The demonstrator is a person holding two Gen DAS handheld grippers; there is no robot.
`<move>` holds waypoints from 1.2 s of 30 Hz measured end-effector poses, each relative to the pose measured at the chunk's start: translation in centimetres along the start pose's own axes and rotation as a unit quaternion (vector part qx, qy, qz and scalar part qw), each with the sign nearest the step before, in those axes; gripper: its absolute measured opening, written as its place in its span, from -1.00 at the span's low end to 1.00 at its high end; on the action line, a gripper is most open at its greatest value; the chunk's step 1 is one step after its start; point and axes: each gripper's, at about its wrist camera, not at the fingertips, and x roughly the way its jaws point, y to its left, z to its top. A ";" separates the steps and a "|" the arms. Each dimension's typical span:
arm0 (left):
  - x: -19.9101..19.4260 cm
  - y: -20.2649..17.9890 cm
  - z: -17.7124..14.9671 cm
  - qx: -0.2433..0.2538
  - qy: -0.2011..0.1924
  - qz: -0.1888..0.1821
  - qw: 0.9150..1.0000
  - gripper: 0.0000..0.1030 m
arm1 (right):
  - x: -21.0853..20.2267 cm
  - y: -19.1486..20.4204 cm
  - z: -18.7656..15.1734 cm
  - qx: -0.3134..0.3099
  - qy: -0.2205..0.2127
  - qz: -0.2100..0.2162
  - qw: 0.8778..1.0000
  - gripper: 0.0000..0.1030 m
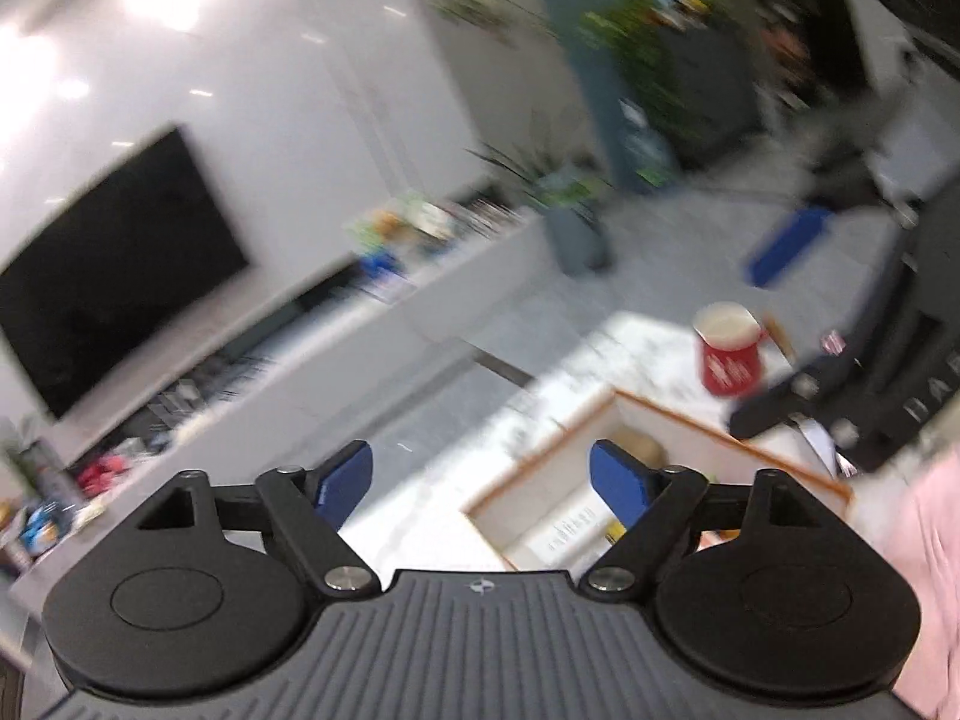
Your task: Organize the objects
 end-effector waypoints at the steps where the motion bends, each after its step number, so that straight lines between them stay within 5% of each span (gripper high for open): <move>1: -0.9 0.0 -0.1 -0.015 -0.011 0.014 1.000 0.94 | -1.0 0.2 -0.3 0.013 -0.012 -0.012 1.000 0.72; 5: -3.8 -0.6 -1.7 -0.067 -0.044 0.037 0.996 0.96 | -3.6 0.9 -2.8 0.066 -0.067 -0.017 0.995 0.81; 11: -6.3 -2.8 -5.0 -0.126 -0.045 0.075 0.988 0.96 | -5.6 3.3 -8.3 0.129 -0.147 -0.038 0.980 0.90; 16: -8.1 -2.6 -7.9 -0.203 -0.044 0.110 0.972 0.98 | -6.4 5.7 -11.5 0.155 -0.184 -0.029 0.970 0.94; 27: -9.1 -3.2 -13.2 -0.273 0.030 0.145 0.951 0.98 | -4.2 10.3 -17.0 0.176 -0.170 -0.074 0.967 0.94; 36: -8.3 -6.1 -15.9 -0.258 0.063 0.138 0.954 0.98 | -1.8 11.6 -20.3 0.181 -0.145 -0.084 0.969 0.94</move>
